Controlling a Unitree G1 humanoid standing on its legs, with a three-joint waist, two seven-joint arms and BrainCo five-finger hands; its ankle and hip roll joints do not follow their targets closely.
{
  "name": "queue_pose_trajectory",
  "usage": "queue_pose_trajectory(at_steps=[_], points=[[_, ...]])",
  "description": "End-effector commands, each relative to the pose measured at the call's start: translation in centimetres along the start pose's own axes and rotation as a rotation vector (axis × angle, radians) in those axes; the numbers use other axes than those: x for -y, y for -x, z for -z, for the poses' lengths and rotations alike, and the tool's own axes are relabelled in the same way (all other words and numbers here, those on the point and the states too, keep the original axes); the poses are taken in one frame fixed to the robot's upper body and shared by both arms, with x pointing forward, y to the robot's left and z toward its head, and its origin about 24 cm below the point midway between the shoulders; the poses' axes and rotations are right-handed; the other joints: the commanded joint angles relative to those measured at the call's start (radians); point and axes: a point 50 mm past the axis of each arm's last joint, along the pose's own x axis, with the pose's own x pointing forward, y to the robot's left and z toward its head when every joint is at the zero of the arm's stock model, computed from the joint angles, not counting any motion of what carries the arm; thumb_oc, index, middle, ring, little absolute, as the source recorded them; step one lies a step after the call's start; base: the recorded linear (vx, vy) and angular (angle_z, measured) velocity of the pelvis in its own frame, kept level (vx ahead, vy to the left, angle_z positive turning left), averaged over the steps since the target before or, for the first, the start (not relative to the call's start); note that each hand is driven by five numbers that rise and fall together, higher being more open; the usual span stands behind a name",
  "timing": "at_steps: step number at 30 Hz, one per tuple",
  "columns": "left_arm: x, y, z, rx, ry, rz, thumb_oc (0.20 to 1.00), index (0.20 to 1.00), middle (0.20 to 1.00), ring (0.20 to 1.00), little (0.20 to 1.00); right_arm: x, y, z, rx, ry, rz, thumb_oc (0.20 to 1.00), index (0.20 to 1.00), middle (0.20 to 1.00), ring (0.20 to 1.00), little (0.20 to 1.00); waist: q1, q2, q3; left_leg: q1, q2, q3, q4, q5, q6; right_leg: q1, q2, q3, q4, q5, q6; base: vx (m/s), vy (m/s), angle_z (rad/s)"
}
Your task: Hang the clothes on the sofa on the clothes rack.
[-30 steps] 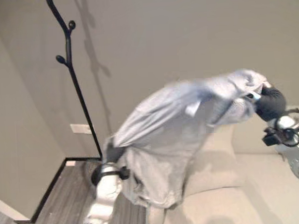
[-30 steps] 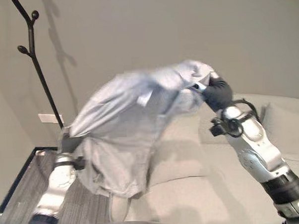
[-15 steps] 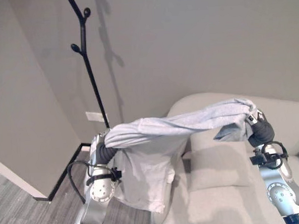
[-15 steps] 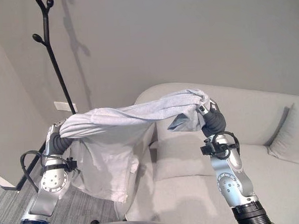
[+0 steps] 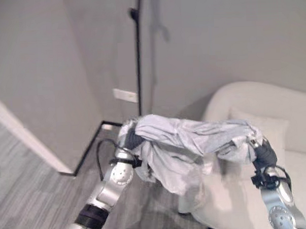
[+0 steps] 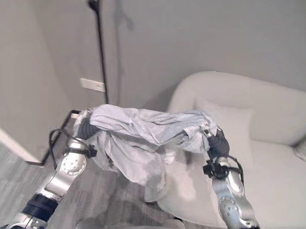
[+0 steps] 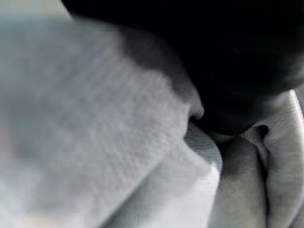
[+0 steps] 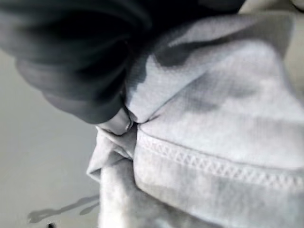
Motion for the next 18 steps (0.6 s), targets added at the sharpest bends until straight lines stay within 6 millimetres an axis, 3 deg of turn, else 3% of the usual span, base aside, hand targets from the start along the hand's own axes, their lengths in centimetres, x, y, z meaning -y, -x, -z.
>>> queue_pose_trajectory(at_steps=[1,2,3,4,6,7,8,10,11,12,13,15,18], points=[[-2.3,-1.5,-3.0,0.186,0.002,-0.153,0.200,0.200,0.200,0.200,0.200,-2.1,-2.2,-2.8,0.132,0.078,-0.121,0.200,0.200,0.200,0.200,0.200,-0.016,0.040,-0.035,0.138,0.045,0.035,-0.310,0.140,-0.013,-0.053,-0.037,-0.065,0.012,-0.046,0.203,-0.05,0.421,0.27],[-2.4,-1.4,-3.1,0.191,-0.006,-0.163,0.200,0.200,0.200,0.200,0.200,-2.7,-2.4,-2.7,0.135,0.079,-0.145,0.200,0.200,0.200,0.200,0.200,-0.012,0.046,-0.026,0.149,0.029,0.050,-0.332,0.147,0.001,-0.076,-0.047,-0.085,0.017,-0.015,0.204,-0.04,0.720,0.14],[-2.2,-1.1,-3.1,0.197,-0.016,-0.149,0.200,0.200,0.200,0.200,0.200,-3.1,-2.2,-2.7,0.144,0.043,-0.156,0.200,0.200,0.200,0.200,0.200,-0.018,0.051,-0.023,0.186,-0.019,0.078,-0.414,0.169,0.034,-0.087,0.015,-0.093,0.028,-0.124,0.178,-0.03,0.569,-0.06],[-2.2,-1.1,-3.1,0.198,-0.016,-0.149,0.200,0.200,0.200,0.200,0.200,-3.1,-2.2,-2.7,0.144,0.043,-0.156,0.200,0.200,0.200,0.200,0.200,-0.019,0.049,-0.024,0.186,-0.023,0.079,-0.420,0.176,0.035,-0.090,0.012,-0.092,0.029,-0.124,0.177,-0.03,0.527,0.05],[-2.1,-0.6,-2.9,0.186,-0.014,-0.126,0.200,0.200,0.200,0.200,0.200,-3.1,-2.1,-2.5,0.138,0.035,-0.158,0.200,0.200,0.200,0.200,0.200,-0.017,0.046,-0.029,0.206,-0.056,0.106,-0.474,0.196,0.055,-0.109,0.093,-0.087,0.060,-0.217,0.154,-0.02,0.221,0.02],[-2.1,-0.6,-2.9,0.186,-0.014,-0.126,0.200,0.200,0.200,0.200,0.200,-3.1,-2.1,-2.5,0.138,0.035,-0.158,0.200,0.200,0.200,0.200,0.200,-0.017,0.045,-0.030,0.206,-0.057,0.106,-0.477,0.198,0.056,-0.111,0.092,-0.086,0.060,-0.218,0.154,-0.01,0.315,-0.34],[-1.8,0.0,-2.6,0.163,-0.003,-0.100,0.200,0.200,0.200,0.200,0.200,-2.9,-1.9,-2.2,0.118,0.048,-0.161,0.200,0.200,0.200,0.200,0.200,-0.006,0.048,-0.032,0.236,-0.078,0.140,-0.516,0.205,0.071,-0.117,0.185,-0.105,0.106,-0.340,0.123,-0.01,0.297,-0.39],[-1.5,0.2,-2.5,0.147,0.010,-0.076,0.200,0.200,0.200,0.200,0.200,-2.5,-1.6,-2.2,0.111,0.053,-0.154,0.200,0.200,0.200,0.200,0.200,-0.005,0.043,-0.037,0.270,-0.108,0.166,-0.553,0.215,0.080,-0.121,0.259,-0.108,0.145,-0.413,0.102,0.02,0.295,-0.52],[-1.4,0.3,-2.4,0.140,0.014,-0.066,0.200,0.200,0.200,0.200,0.200,-2.2,-1.5,-2.3,0.112,0.058,-0.149,0.200,0.200,0.200,0.200,0.200,-0.010,0.039,-0.039,0.282,-0.121,0.178,-0.564,0.218,0.085,-0.122,0.291,-0.107,0.160,-0.432,0.091,0.03,0.135,-0.63],[-1.3,0.3,-2.4,0.140,0.015,-0.066,0.200,0.200,0.200,0.200,0.200,-2.2,-1.5,-2.3,0.112,0.058,-0.149,0.200,0.200,0.200,0.200,0.200,-0.007,0.039,-0.038,0.287,-0.122,0.181,-0.568,0.219,0.085,-0.123,0.291,-0.104,0.163,-0.435,0.091,0.05,0.144,-0.58],[-1.0,0.4,-2.3,0.126,0.043,-0.042,0.200,0.200,0.200,0.200,0.200,-1.8,-1.4,-2.6,0.121,0.066,-0.137,0.200,0.200,0.200,0.200,0.200,-0.018,0.034,-0.044,0.311,-0.141,0.198,-0.586,0.219,0.087,-0.129,0.339,-0.094,0.183,-0.458,0.084,0.04,0.079,-0.41],[-1.0,0.4,-2.3,0.126,0.043,-0.041,0.200,0.200,0.200,0.200,0.200,-1.7,-1.4,-2.6,0.121,0.066,-0.137,0.200,0.200,0.200,0.200,0.200,-0.015,0.034,-0.043,0.314,-0.142,0.201,-0.589,0.220,0.087,-0.129,0.340,-0.091,0.185,-0.459,0.084,0.04,0.053,-0.43],[0.1,0.7,-2.5,0.101,0.117,0.003,0.200,0.200,0.200,0.200,0.200,-0.9,-1.1,-3.1,0.136,0.084,-0.102,0.200,0.200,0.200,0.200,0.200,-0.046,0.021,-0.049,0.349,-0.165,0.220,-0.575,0.186,0.096,-0.116,0.407,-0.012,0.118,-0.460,0.053,0.15,-0.027,-0.17]])
